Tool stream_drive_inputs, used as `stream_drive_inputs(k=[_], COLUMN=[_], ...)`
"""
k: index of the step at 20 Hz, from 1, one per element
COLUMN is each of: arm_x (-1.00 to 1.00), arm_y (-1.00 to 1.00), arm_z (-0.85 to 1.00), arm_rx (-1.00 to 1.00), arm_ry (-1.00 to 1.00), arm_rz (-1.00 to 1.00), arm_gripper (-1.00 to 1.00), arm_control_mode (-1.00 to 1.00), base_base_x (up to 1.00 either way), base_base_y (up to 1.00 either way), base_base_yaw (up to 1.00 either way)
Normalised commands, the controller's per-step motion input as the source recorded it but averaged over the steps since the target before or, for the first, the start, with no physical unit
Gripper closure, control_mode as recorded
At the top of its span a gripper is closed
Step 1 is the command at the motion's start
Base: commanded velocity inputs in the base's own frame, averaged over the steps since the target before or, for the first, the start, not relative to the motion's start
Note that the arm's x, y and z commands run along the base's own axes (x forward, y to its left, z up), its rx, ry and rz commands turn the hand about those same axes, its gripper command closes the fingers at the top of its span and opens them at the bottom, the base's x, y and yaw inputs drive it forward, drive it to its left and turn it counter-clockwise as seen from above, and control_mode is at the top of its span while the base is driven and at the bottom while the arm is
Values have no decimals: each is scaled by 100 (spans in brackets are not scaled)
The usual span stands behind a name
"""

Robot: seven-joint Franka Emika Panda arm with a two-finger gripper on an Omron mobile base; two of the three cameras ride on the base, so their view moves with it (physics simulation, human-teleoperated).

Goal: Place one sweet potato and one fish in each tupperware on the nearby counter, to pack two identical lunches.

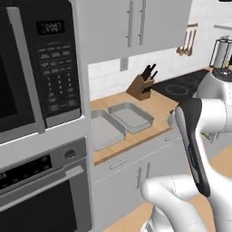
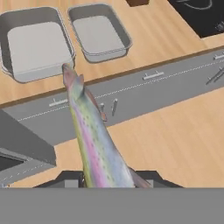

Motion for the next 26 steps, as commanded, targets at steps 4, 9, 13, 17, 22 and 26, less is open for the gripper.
stream_drive_inputs(k=[4,9,13,17,22,26], arm_x=[0,0,0,0,0,0], arm_y=[0,0,0,0,0,0], arm_z=[0,0,0,0,0,0], arm_rx=[0,0,0,0,0,0], arm_ry=[0,0,0,0,0,0], arm_rz=[0,0,0,0,0,0], arm_gripper=[100,100,100,100,100,100], arm_control_mode=[100,100,100,100,100,100], base_base_x=[90,33,2,18,60,78], base_base_y=[-35,-2,0,0,3,0], base_base_yaw=[51,29,23,27,26,10])
